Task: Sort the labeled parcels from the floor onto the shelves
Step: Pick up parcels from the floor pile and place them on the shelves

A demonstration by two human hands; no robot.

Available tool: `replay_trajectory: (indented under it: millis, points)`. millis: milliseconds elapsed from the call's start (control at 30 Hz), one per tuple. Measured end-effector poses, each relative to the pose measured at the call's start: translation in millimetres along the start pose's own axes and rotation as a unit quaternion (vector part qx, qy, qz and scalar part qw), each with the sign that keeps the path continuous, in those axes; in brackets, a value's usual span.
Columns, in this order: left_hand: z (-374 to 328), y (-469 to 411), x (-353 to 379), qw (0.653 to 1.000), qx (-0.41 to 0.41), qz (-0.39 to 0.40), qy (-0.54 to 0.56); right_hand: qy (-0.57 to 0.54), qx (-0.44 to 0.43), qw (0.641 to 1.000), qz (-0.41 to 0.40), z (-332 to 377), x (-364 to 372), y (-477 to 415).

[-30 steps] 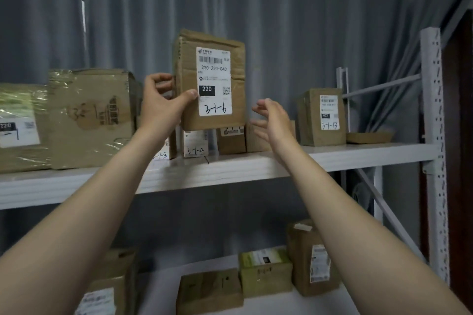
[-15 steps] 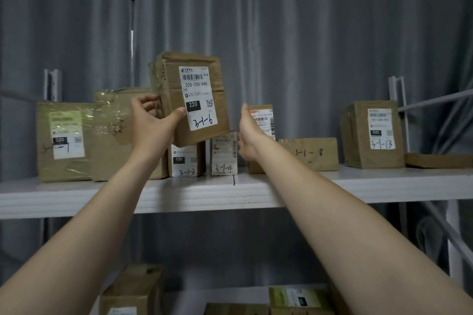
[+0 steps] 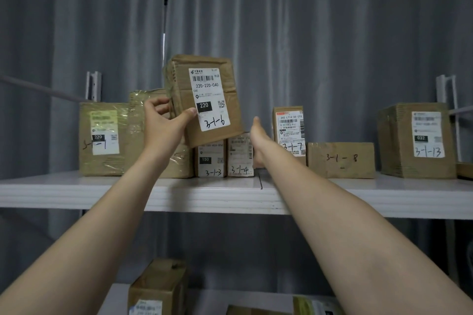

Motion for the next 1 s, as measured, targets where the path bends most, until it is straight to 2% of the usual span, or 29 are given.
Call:
replay_trajectory:
  millis: [267, 400, 567, 767, 867, 1000]
  points:
    - [10.3, -3.8, -6.1, 1.000, -0.022, -0.004, -0.002, 0.031, 0.019, 0.999, -0.023, -2.7, -4.8, 2.4]
    - [15.6, -1.9, 4.8, 0.999, -0.031, 0.002, 0.007, -0.009, 0.039, 0.999, -0.037, -3.5, -24.4, 1.3]
    - [15.7, 4.4, 25.7, 0.998, -0.045, 0.026, 0.028, -0.053, 0.051, 0.995, -0.074, -5.8, -44.9, 1.9]
    - [12.9, 16.1, 46.3, 0.996, -0.055, 0.061, 0.032, -0.045, 0.044, 0.992, -0.114, -6.5, -77.8, 7.7]
    - [14.5, 21.1, 55.5, 0.995, -0.062, 0.071, 0.027, -0.044, 0.025, 0.986, -0.158, -3.8, -98.3, 5.4]
    - [15.3, 27.8, 68.3, 0.992, -0.084, 0.083, 0.038, -0.033, 0.033, 0.987, -0.154, -2.8, -110.3, 10.2]
Point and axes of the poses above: each hand's wrist, its own y-axis away from the middle knuckle, its own x-axis out of the palm, z = x × y, the point moved 3 cm from there along -y, towards the middle knuckle, and after that the axes turned 5 degrees about -x, right-handed, at the moved point
